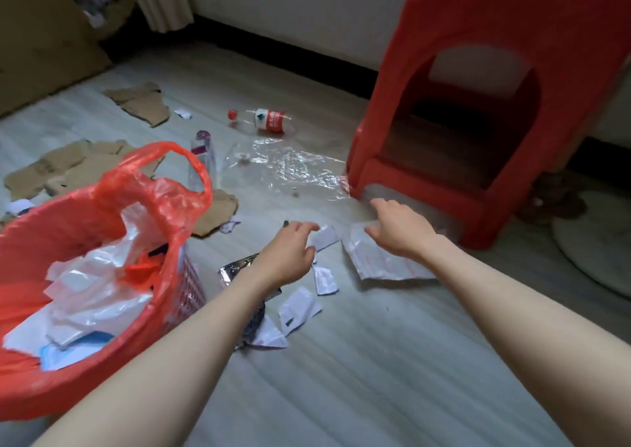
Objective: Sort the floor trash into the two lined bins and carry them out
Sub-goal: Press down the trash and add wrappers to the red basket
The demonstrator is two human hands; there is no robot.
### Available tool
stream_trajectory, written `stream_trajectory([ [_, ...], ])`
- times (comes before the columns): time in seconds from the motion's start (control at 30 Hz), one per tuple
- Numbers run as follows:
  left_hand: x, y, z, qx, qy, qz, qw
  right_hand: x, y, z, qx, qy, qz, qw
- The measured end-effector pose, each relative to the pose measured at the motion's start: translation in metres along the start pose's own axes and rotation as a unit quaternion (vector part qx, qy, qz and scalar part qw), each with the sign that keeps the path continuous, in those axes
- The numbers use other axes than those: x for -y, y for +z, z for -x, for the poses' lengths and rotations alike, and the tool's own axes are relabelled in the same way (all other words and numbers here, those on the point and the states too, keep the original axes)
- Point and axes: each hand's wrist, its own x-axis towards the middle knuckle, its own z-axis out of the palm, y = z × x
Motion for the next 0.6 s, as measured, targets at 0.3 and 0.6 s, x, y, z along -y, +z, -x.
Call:
stream_trajectory([
  [0.3, 0.051, 0.073, -0.010, 0.116, -0.066, -0.085, 0.987, -0.063, 0.095, -0.050, 0.112, 0.055, 0.012, 0.992],
  [0.6, 0.061, 0.103, -0.036, 0.099, -0.137, -0.113, 0.979, -0.086, 0.154, -0.060, 0.206, 0.103, -0.019, 0.973],
])
